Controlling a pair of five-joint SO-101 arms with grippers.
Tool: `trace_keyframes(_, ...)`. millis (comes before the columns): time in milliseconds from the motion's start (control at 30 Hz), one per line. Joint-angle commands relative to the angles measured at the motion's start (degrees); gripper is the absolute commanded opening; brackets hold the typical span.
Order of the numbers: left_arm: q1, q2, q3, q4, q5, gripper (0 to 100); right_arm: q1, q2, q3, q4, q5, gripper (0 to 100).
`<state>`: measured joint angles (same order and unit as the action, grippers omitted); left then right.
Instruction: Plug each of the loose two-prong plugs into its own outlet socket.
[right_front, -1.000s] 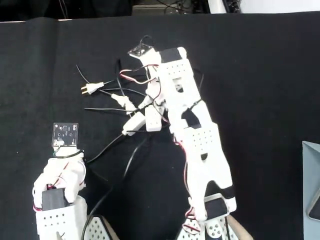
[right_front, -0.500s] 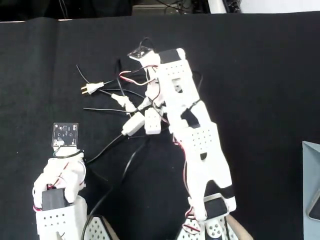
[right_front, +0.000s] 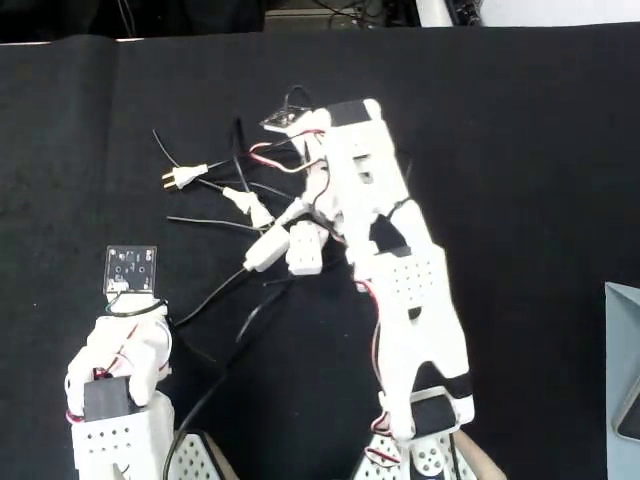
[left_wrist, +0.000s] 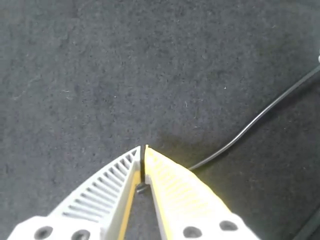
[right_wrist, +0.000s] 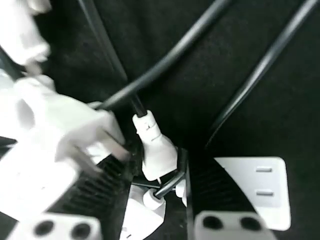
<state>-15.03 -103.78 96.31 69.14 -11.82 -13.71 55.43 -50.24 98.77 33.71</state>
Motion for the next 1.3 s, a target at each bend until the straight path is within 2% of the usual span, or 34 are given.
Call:
trace_keyframes(0, -0.5, -0.3, 1.1, -0.9, -0.4, 3, 3.9, -3.2, -0.6, 1.8, 0.6, 12.8)
trace_keyframes(267, -0.5, -0.3, 1.1, -0.9, -0.4, 3, 4.0, -4.1, -4.4, 2.4, -1.6, 13.0)
trace_keyframes(500, -0.5, -0.3, 1.1, -0.9, -0.4, 3, 1.0, -10.2, 4.9, 2.4, -1.4, 13.2)
trace_keyframes(600, -0.5, -0.3, 1.1, -0.9, -0.4, 3, 0.8, -11.6, 8.6, 2.3, -1.4, 16.8)
trace_keyframes(1267, -0.6, -0.3, 1.1, -0.9, -0.4, 3, 2.6, -2.6, 5.5, -1.3, -1.4, 18.8)
